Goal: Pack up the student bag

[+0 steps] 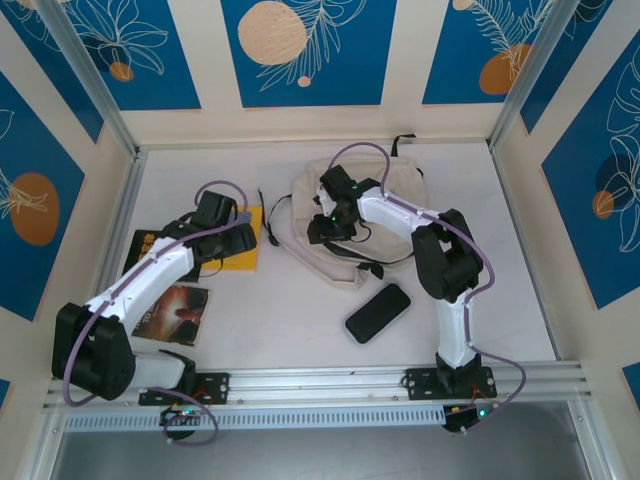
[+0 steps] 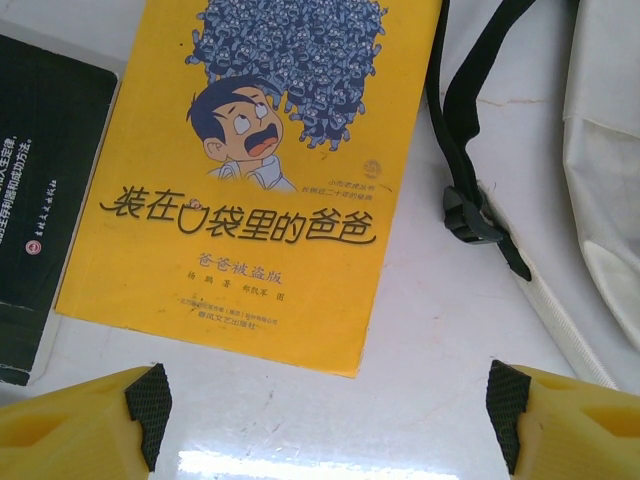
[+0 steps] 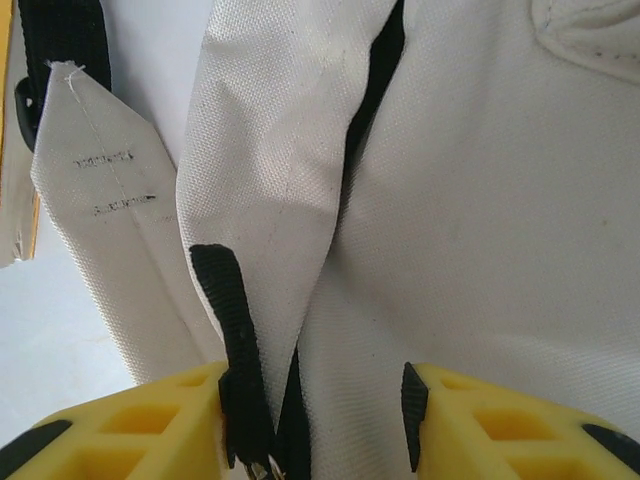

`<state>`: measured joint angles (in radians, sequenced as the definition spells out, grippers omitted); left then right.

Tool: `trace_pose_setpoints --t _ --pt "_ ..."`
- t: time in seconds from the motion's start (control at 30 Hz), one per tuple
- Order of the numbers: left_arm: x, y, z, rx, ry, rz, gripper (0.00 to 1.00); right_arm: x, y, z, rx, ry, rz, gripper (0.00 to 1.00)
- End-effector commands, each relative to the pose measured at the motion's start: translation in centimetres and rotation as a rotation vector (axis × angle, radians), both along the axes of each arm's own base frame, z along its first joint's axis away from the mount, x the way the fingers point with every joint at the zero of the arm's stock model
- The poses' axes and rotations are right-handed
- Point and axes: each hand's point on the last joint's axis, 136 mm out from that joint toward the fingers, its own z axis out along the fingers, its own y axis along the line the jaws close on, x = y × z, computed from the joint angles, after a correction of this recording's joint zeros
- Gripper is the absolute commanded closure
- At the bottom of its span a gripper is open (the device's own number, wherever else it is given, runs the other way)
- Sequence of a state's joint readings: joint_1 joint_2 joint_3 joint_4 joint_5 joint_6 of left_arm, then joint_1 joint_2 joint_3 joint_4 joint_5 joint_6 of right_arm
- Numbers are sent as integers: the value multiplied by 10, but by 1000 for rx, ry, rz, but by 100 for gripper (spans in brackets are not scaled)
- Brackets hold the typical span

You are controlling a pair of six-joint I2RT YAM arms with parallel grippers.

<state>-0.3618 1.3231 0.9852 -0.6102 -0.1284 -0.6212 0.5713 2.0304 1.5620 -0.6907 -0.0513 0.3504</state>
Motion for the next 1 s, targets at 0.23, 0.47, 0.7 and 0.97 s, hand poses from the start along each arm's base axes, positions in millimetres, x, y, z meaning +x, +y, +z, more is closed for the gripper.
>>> trace_pose_setpoints --t 0.23,0.47,0.7,0.97 --pt "-2 2 -5 -16 19 7 16 3 11 14 60 13 -49 41" --pt "-3 1 -7 -17 25 6 16 12 -2 7 -65 -32 -90 48" --pt "-3 2 -7 -19 25 11 16 4 18 22 -138 -147 46 45" --pt "-5 5 -8 -13 20 26 7 2 23 2 -219 -132 76 52"
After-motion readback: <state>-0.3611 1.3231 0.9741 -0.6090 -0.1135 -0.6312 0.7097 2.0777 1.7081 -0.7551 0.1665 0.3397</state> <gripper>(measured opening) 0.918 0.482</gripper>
